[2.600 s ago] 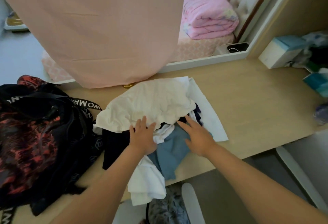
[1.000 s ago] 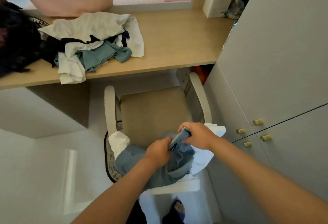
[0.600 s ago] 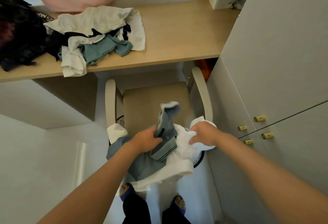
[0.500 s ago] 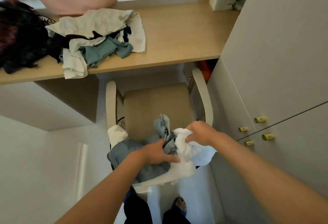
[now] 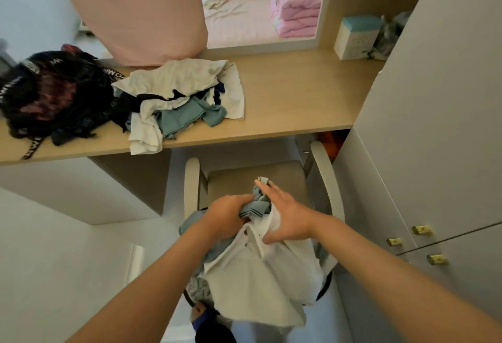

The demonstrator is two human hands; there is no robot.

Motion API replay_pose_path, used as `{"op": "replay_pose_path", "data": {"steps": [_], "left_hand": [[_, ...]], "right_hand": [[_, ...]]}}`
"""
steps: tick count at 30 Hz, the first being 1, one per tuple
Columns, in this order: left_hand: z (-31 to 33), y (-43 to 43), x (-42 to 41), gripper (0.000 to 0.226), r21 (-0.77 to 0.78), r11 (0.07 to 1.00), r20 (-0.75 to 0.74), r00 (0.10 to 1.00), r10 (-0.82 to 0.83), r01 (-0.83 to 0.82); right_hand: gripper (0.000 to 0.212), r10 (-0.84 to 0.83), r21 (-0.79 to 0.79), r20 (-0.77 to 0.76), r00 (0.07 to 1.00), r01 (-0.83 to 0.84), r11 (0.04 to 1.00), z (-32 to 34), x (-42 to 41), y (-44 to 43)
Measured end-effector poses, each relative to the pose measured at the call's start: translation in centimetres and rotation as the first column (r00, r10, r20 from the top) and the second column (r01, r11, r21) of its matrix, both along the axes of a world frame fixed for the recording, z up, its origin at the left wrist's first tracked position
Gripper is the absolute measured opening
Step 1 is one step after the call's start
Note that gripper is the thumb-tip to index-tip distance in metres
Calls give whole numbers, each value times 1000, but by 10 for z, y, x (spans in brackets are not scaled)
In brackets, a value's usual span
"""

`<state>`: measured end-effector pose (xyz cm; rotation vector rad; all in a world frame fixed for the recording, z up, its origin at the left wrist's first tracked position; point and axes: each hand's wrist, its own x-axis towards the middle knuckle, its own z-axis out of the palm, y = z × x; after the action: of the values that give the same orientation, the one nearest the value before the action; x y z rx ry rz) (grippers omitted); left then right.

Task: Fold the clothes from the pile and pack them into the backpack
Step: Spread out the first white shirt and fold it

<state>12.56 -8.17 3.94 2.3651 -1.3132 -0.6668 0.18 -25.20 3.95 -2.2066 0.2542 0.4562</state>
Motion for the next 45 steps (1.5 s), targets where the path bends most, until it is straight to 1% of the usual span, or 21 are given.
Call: {"op": "replay_pose_path", "data": {"steps": [2, 4, 6, 7, 11, 15, 18, 20, 21, 22, 24, 26, 27, 29, 31, 34, 35, 37, 39, 41, 45], "left_hand": [[22, -7, 28, 17, -90, 996, 50, 999, 2, 3], [43, -13, 62, 19, -147, 989, 85, 996, 19, -6], [58, -18, 102, 23, -196, 981, 106, 994, 36, -15], [65, -20, 123, 25, -236, 972, 110, 993, 38, -11], [96, -32, 222, 24, -432, 901, 170, 984, 49, 29], [128, -36, 321, 31, -557, 831, 223, 965, 137, 11], [141, -37, 389, 36, -592, 801, 388, 902, 190, 86], [134, -37, 430, 39, -518, 851, 485, 848, 213, 82], [124, -35, 447, 44, -441, 896, 495, 846, 199, 48], [111, -31, 459, 51, -335, 942, 477, 864, 163, 7], [80, -21, 470, 69, -101, 995, 393, 918, 53, -14], [53, -12, 472, 80, 57, 998, 304, 952, -28, 11], [42, -9, 471, 83, 88, 996, 266, 963, -47, 24], [30, -6, 467, 86, 109, 993, 214, 975, -63, 40], [22, -6, 463, 88, 147, 988, 214, 973, -87, 56], [5, -9, 450, 93, 165, 985, 250, 965, -82, 41], [-2, -11, 446, 96, 173, 984, 243, 967, -71, 29], [-19, -17, 442, 111, 238, 971, 240, 967, -90, 31], [-33, -25, 443, 127, 324, 942, 301, 935, -189, 87], [-42, -34, 456, 135, 359, 922, 355, 894, -275, 142], [-47, -58, 507, 129, 299, 939, 396, 873, -284, 170]], "right_hand": [[119, -115, 48, 78, 990, 112, 993, 9, 30, 2], [91, -211, 47, 169, 963, 206, 977, 19, 65, 1], [62, -240, 6, 255, 937, 247, 969, 33, 106, -6], [53, -250, 0, 294, 922, 262, 965, 41, 127, -10], [38, -311, 29, 458, 833, 335, 942, 78, 224, -23], [31, -295, -61, 666, 685, 444, 894, 110, 330, -23], [31, -288, -107, 746, 600, 535, 838, 118, 398, -22], [42, -288, -151, 725, 625, 553, 819, 107, 430, -24], [54, -291, -197, 671, 681, 543, 817, 97, 443, -25], [69, -285, -279, 572, 769, 509, 814, 85, 453, -25], [94, -261, -482, 247, 933, 352, 802, 60, 465, -22], [99, -249, -526, -25, 968, 199, 827, 36, 467, -16], [98, -249, -499, -86, 965, 174, 849, 26, 465, -13], [101, -265, -456, -114, 958, 186, 870, 9, 459, -8], [111, -316, -446, -61, 947, 258, 857, -4, 451, -7], [130, -465, -427, 81, 881, 453, 783, -22, 436, -7], [136, -523, -412, 79, 849, 506, 758, -29, 433, -7], [147, -610, -360, -22, 792, 563, 744, -46, 428, -8], [148, -598, -325, -121, 792, 538, 778, -63, 430, -12], [137, -547, -310, -136, 826, 489, 816, -74, 442, -20], [87, -535, -255, 24, 845, 522, 814, -69, 479, -38]]}}
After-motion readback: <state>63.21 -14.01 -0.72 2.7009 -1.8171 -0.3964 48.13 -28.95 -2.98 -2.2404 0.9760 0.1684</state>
